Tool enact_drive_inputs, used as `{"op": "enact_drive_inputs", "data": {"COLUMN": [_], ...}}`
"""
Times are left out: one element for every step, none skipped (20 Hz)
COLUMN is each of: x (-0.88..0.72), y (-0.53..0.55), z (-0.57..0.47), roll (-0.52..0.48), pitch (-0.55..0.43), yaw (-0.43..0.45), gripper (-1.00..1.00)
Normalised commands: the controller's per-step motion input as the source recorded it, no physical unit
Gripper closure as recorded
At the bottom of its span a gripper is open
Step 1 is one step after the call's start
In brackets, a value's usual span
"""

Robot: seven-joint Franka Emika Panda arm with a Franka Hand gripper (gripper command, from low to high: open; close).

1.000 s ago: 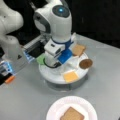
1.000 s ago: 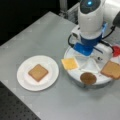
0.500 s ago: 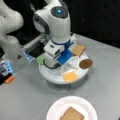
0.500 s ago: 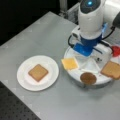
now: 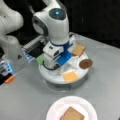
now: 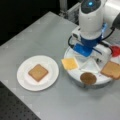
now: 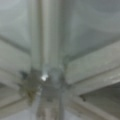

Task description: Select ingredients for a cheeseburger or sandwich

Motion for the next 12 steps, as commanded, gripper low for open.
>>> {"op": "enact_drive_inputs", "data": {"x": [-0.26, -0.26, -0.26, -0.27, -0.27, -0.28, -0.28, -0.29, -0.29, -0.29, -0.29, -0.29], "y": [0.06, 0.06, 0.06, 0.06, 0.06, 0.06, 0.06, 0.06, 0.06, 0.06, 0.05, 0.05], "z": [-0.11, -0.12, -0.13, -0.14, -0.15, -0.15, -0.16, -0.16, -0.16, -0.16, -0.17, -0.17], "roll": [0.08, 0.064, 0.054, 0.052, 0.045, 0.042, 0.041, 0.042, 0.041, 0.039, 0.039, 0.037], "pitch": [-0.227, -0.237, -0.237, -0.237, -0.243, -0.247, -0.247, -0.248, -0.251, -0.253, -0.261, -0.265], "yaw": [-0.038, -0.014, -0.003, 0.0, 0.008, 0.012, 0.012, 0.014, 0.016, 0.019, 0.027, 0.032], "gripper": [-1.0, -1.0, -1.0, -1.0, -1.0, -1.0, -1.0, -1.0, -1.0, -1.0, -1.0, -1.0]}}
